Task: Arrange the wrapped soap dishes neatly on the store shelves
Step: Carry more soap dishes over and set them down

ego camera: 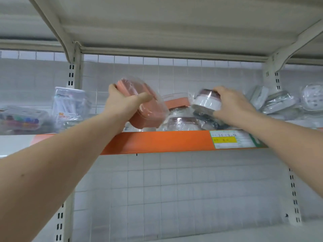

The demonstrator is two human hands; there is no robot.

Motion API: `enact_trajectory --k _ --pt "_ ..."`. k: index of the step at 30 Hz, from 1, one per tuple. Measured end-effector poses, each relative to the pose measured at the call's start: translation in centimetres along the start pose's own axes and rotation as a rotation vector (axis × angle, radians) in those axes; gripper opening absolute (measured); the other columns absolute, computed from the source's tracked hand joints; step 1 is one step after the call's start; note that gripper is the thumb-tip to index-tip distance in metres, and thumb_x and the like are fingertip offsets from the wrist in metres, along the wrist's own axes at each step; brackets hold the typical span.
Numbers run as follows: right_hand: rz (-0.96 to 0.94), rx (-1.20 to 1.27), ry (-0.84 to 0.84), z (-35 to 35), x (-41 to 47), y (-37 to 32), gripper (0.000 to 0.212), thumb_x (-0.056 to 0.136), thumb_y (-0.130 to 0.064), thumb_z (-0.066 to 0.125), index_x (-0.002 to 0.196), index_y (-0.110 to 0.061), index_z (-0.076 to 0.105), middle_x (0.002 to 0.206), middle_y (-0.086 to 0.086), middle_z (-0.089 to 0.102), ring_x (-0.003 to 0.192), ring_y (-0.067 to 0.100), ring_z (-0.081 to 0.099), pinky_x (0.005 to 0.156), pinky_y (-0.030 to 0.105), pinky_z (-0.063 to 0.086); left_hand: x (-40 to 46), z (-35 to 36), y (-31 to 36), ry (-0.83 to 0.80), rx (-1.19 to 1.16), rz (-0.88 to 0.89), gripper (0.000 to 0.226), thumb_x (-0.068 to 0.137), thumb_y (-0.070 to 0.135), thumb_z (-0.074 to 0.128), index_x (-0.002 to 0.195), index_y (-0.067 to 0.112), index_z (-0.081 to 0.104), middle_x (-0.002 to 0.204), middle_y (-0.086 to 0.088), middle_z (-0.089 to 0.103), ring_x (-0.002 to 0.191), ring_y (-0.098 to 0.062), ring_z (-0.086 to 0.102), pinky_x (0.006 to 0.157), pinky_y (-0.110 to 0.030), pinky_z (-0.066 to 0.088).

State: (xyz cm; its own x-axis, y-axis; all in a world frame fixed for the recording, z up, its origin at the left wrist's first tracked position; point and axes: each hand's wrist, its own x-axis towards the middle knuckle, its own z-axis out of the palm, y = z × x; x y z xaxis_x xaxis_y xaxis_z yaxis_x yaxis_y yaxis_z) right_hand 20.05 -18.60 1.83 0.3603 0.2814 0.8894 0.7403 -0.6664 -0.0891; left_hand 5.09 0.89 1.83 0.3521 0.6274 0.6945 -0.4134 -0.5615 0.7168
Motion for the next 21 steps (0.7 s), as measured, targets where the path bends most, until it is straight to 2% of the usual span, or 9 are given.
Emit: enact_trajectory --k 3,6,7,10,13,15,16,18,21 --pt "-0.077 0.006 0.095 -2.3 -0.5 -0.7 0.063 0.076 -0.008 0.066 0.134 -0.013 0.043 0.128 0.015 0.052 0.115 0.033 0.048 0.088 0.034 0.038 -0.8 0.7 0.7 -0.042 -0.062 0.001 0.053 0.073 0.028 0.076 0.111 0.022 0.039 0.091 0.005 0.055 0.092 -0.025 0.063 0.081 -0.044 0.054" --pt "-0.12 -0.047 0.096 -4.2 -1.1 -0.2 0.065 0.079 -0.006 0.062 0.138 -0.016 0.038 0.133 0.012 0.048 0.12 0.031 0.045 0.092 0.034 0.037 -2.1 2.6 1.8 -0.144 -0.089 0.001 0.045 0.08 0.024 0.071 0.107 0.025 0.035 0.089 0.003 0.054 0.075 -0.022 0.062 0.057 -0.035 0.057" --pt "-0.132 -0.066 0.091 -4.8 -1.2 0.3 0.066 0.079 -0.007 0.062 0.139 -0.016 0.037 0.133 0.011 0.048 0.121 0.03 0.044 0.094 0.035 0.037 -2.6 3.4 2.1 -0.178 -0.097 0.006 0.044 0.081 0.023 0.069 0.106 0.026 0.032 0.089 0.002 0.054 0.07 -0.02 0.06 0.055 -0.034 0.055" --pt "-0.148 -0.115 0.081 -6.6 -2.0 2.5 0.068 0.078 -0.008 0.063 0.14 -0.015 0.036 0.134 0.012 0.047 0.124 0.03 0.042 0.098 0.039 0.039 -3.8 6.4 3.2 -0.248 -0.159 0.018 0.045 0.082 0.022 0.069 0.107 0.028 0.032 0.094 -0.002 0.058 0.067 -0.018 0.057 0.061 -0.032 0.051" --pt "-0.134 -0.178 0.069 -9.0 -3.4 6.0 0.069 0.078 -0.004 0.061 0.141 -0.016 0.035 0.135 0.012 0.046 0.125 0.028 0.04 0.096 0.035 0.037 -5.5 10.5 4.4 -0.287 -0.232 0.015 0.042 0.081 0.022 0.069 0.106 0.028 0.036 0.091 0.003 0.058 0.075 -0.017 0.06 0.07 -0.033 0.052" --pt "-0.105 -0.233 0.057 -11.1 -4.6 9.0 0.068 0.079 -0.004 0.06 0.141 -0.017 0.034 0.135 0.012 0.046 0.124 0.028 0.041 0.094 0.031 0.033 -7.1 13.9 5.4 -0.337 -0.266 0.01 0.043 0.081 0.022 0.069 0.114 0.027 0.042 0.097 0.001 0.059 0.076 -0.018 0.06 0.067 -0.031 0.051" --pt "-0.089 -0.263 0.053 -12.2 -5.3 10.6 0.068 0.079 -0.004 0.06 0.141 -0.017 0.034 0.134 0.012 0.046 0.124 0.028 0.041 0.094 0.031 0.032 -8.0 15.7 6.0 -0.368 -0.287 0.006 0.05 0.081 0.022 0.069 0.123 0.025 0.041 0.102 -0.001 0.06 0.075 -0.017 0.059 0.063 -0.029 0.05" --pt "-0.048 -0.323 0.046 -14.7 -6.7 14.1 0.069 0.079 -0.004 0.06 0.141 -0.017 0.034 0.134 0.011 0.046 0.124 0.028 0.041 0.094 0.033 0.033 -9.9 19.4 7.2 -0.416 -0.322 0.001 0.065 0.081 0.023 0.069 0.137 0.02 0.035 0.114 -0.005 0.059 0.081 -0.019 0.06 0.065 -0.029 0.049" --pt "0.006 -0.407 0.025 -19.0 -9.0 19.7 0.067 0.078 -0.005 0.061 0.14 -0.017 0.036 0.131 0.011 0.048 0.121 0.029 0.043 0.095 0.037 0.039 -13.3 25.5 9.3 -0.494 -0.36 0.001 0.08 0.073 0.03 0.074 0.141 0.02 0.033 0.121 -0.007 0.058 0.092 -0.022 0.062 0.077 -0.034 0.052"
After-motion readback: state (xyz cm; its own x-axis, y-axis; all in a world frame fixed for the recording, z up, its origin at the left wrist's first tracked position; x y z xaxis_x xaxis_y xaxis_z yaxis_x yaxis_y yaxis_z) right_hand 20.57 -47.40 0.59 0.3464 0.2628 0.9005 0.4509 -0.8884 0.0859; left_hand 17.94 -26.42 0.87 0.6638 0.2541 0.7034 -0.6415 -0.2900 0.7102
